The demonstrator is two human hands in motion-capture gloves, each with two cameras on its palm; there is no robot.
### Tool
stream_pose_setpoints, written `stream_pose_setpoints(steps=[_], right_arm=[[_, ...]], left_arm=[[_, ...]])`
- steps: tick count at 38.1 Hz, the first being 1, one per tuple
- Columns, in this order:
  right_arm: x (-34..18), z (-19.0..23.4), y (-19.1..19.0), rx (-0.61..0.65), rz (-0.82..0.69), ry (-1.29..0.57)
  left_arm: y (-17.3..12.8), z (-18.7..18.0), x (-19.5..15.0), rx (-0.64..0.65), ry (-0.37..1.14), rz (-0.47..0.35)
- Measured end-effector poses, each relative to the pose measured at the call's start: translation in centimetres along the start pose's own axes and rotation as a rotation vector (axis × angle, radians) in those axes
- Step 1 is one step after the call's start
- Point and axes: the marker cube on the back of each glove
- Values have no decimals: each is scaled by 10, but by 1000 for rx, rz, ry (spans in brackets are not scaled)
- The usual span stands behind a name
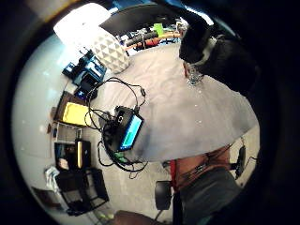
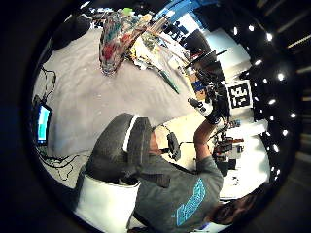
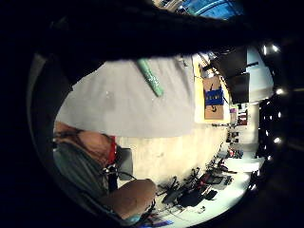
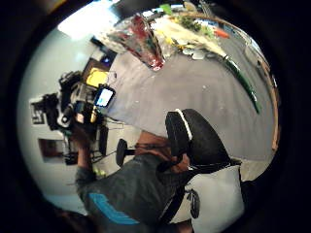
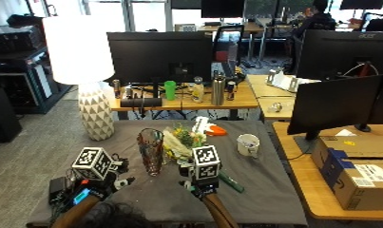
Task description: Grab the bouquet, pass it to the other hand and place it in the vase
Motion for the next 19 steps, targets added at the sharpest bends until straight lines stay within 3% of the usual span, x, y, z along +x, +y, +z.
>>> stream_pose_setpoints(steps=[9,19], right_arm=[[5,9,0,11,-8,-5],[68,53,-17,33,81,-5]], left_arm=[[0,8,4,-9,-1,9],[2,23,18,-22,1,27]])
